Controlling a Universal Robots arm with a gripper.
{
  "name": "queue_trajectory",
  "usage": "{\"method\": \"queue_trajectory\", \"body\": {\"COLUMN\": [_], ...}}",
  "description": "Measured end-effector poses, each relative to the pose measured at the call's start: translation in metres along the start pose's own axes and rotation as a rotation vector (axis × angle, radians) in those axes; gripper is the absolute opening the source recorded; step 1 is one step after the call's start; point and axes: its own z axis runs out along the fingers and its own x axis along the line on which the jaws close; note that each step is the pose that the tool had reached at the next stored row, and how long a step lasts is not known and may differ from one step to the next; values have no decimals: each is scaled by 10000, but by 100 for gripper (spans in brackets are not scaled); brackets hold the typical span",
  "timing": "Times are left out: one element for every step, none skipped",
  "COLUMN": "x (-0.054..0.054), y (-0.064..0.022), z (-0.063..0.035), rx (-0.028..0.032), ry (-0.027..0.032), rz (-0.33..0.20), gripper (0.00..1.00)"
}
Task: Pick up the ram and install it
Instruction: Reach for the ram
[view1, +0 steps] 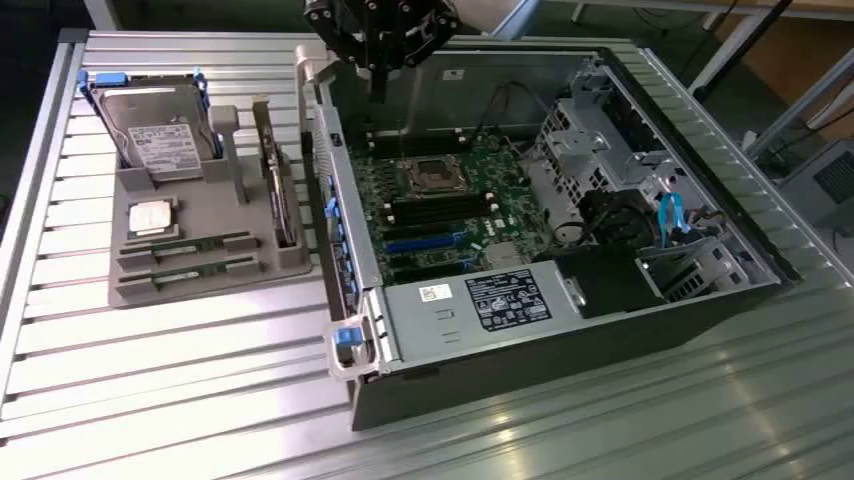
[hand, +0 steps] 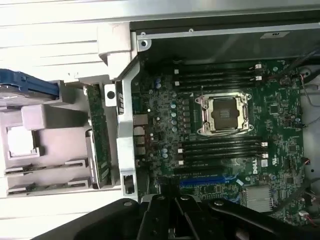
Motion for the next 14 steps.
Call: {"method": "queue_trajectory", "body": {"x": [37, 113, 196, 253, 282, 300, 319, 339, 402, 462, 496, 535, 586, 689], "y": [-3, -9, -15, -19, -21, -23, -24, -25, -30, -35, -38, -40, -44, -52], "z": [-1, -4, -5, -7, -8, -8, -9, -10, -12, -13, -14, -15, -17, -20], "rx": [1, 1, -1, 0, 0, 0, 0, 1, 0, -1, 0, 0, 1, 0], "ry": [0, -1, -2, -3, -4, -4, -3, -2, -3, -4, -4, -4, -3, -8], "rz": [0, -1, -1, -2, -2, -1, 0, 0, -1, -1, -1, 0, -1, -1], "gripper": [10, 10, 10, 10, 10, 10, 10, 10, 10, 10, 10, 10, 10, 10]}}
